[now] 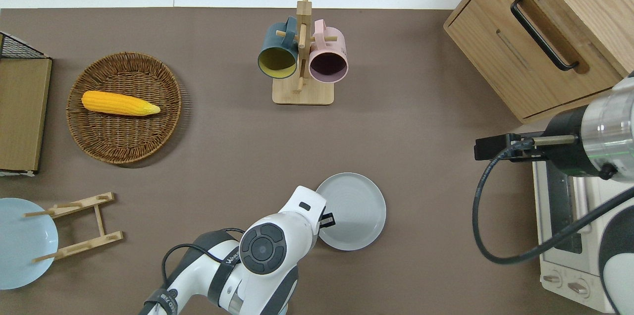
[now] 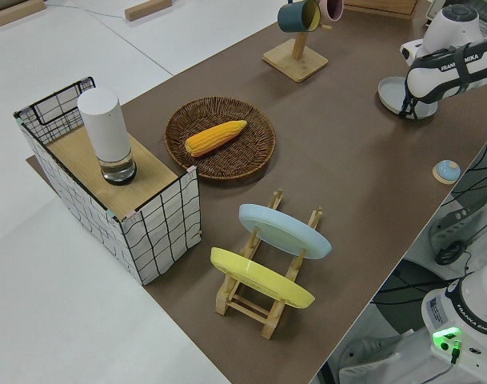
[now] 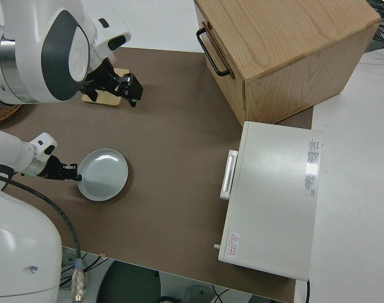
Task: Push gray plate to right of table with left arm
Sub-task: 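Push the gray plate with the left gripper toward the toaster oven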
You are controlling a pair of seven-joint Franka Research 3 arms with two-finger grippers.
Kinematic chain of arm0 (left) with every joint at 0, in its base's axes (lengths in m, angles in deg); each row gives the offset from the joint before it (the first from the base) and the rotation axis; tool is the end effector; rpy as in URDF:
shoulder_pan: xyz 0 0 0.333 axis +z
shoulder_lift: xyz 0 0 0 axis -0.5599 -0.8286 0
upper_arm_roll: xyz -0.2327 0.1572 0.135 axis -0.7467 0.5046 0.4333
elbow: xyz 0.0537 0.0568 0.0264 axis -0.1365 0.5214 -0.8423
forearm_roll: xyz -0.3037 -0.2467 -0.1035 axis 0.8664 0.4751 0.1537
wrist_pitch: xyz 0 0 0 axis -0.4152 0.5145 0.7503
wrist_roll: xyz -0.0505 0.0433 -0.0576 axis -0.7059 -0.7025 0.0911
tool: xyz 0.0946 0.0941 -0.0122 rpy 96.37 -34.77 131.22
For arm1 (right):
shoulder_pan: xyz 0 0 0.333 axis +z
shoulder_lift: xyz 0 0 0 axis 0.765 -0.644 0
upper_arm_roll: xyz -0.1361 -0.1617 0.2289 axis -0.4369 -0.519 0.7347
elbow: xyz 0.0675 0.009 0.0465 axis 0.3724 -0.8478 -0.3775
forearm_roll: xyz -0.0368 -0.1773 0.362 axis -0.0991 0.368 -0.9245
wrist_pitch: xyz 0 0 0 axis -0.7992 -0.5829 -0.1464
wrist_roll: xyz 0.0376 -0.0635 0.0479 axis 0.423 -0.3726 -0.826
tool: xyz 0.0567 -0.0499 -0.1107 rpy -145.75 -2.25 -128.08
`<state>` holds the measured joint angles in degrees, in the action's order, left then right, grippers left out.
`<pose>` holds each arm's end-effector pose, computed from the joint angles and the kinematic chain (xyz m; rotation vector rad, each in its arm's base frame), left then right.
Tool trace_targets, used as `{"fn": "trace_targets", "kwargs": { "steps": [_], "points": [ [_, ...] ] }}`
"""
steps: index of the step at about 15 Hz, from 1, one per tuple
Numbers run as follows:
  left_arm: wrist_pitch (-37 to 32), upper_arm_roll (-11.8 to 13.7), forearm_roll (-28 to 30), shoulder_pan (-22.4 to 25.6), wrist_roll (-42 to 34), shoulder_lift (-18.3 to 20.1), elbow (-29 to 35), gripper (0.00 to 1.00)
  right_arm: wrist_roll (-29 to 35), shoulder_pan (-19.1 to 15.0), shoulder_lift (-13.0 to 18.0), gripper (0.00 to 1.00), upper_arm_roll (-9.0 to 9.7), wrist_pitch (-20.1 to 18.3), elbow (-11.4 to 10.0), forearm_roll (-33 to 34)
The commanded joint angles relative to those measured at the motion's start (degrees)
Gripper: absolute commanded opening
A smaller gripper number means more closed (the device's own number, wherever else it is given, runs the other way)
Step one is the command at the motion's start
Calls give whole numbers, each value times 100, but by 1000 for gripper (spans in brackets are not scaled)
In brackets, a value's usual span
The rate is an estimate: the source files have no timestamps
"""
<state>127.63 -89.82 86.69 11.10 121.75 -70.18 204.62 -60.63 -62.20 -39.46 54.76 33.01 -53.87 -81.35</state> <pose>0.3892 -0.3705 0.2659 2.8818 0.3614 -0.0301 0.5371 0.1023 0.6347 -3.0529 0.0340 -0.0367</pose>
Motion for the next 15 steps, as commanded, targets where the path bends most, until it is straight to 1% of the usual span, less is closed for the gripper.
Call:
{"fn": "trace_targets", "kwargs": {
  "steps": [1,6,8,14,15],
  "points": [
    [112,35,-51,-157,236,-276,-261,0,12,-37,-36,996,23,-31,81,-92],
    [130,26,-51,-254,387,-425,-437,0,12,-37,-36,996,23,-31,81,-92],
    [174,35,-51,-324,439,-425,-446,0,12,-37,-36,996,23,-31,81,-92],
    [183,35,-60,-333,431,-425,-446,0,12,-37,-36,996,23,-31,81,-92],
    [174,35,-60,-342,431,-425,-446,57,12,-37,-36,996,23,-31,81,-92]
  ]
}}
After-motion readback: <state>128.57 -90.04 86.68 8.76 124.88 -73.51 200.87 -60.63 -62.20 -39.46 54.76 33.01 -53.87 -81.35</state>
